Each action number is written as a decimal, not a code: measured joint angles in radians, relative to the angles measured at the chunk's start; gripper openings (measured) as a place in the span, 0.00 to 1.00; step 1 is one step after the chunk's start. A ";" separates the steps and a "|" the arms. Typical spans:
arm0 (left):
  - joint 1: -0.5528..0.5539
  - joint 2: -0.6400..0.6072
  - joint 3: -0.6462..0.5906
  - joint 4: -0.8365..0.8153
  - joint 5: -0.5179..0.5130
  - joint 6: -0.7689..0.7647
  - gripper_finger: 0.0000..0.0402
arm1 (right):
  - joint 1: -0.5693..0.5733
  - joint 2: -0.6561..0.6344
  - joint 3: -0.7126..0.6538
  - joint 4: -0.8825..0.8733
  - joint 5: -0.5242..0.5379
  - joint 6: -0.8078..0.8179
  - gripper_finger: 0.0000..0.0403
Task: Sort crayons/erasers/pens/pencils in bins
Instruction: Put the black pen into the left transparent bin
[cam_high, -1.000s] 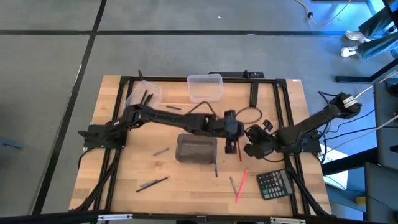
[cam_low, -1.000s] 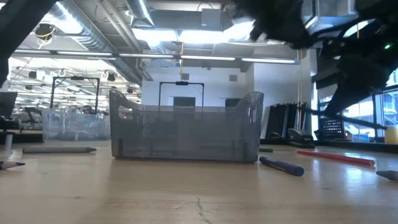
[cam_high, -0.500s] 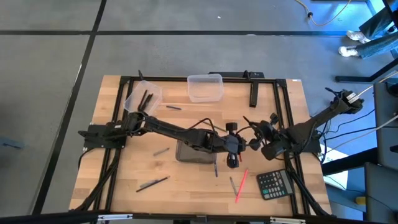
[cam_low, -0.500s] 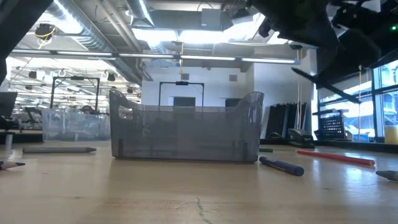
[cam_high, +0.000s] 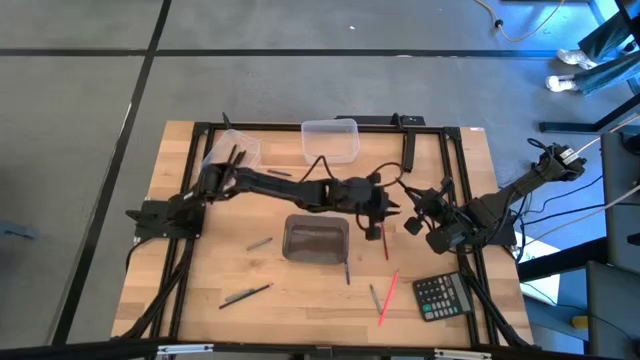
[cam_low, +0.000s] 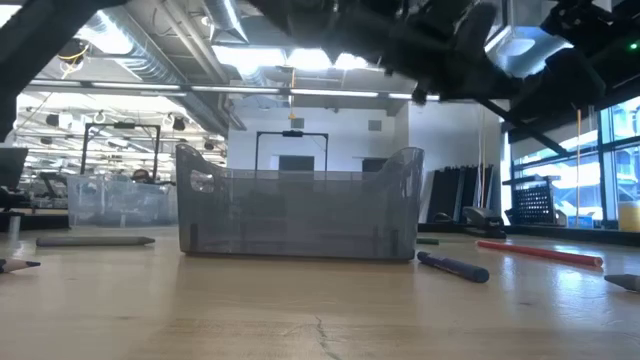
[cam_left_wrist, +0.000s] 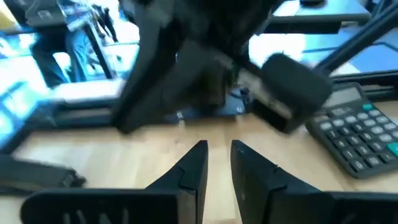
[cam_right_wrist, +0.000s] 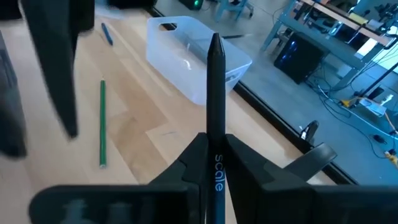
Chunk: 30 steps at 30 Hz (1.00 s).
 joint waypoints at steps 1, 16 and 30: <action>0.008 0.000 -0.020 0.022 0.006 -0.009 0.15 | -0.001 -0.005 0.000 -0.002 0.001 -0.005 0.12; 0.177 -0.010 -0.060 0.352 0.428 -0.106 0.28 | -0.001 -0.180 0.026 0.166 0.025 -0.350 0.12; 0.211 -0.009 -0.061 0.431 0.375 -0.026 0.31 | -0.018 -0.256 0.026 0.417 0.014 -0.679 0.12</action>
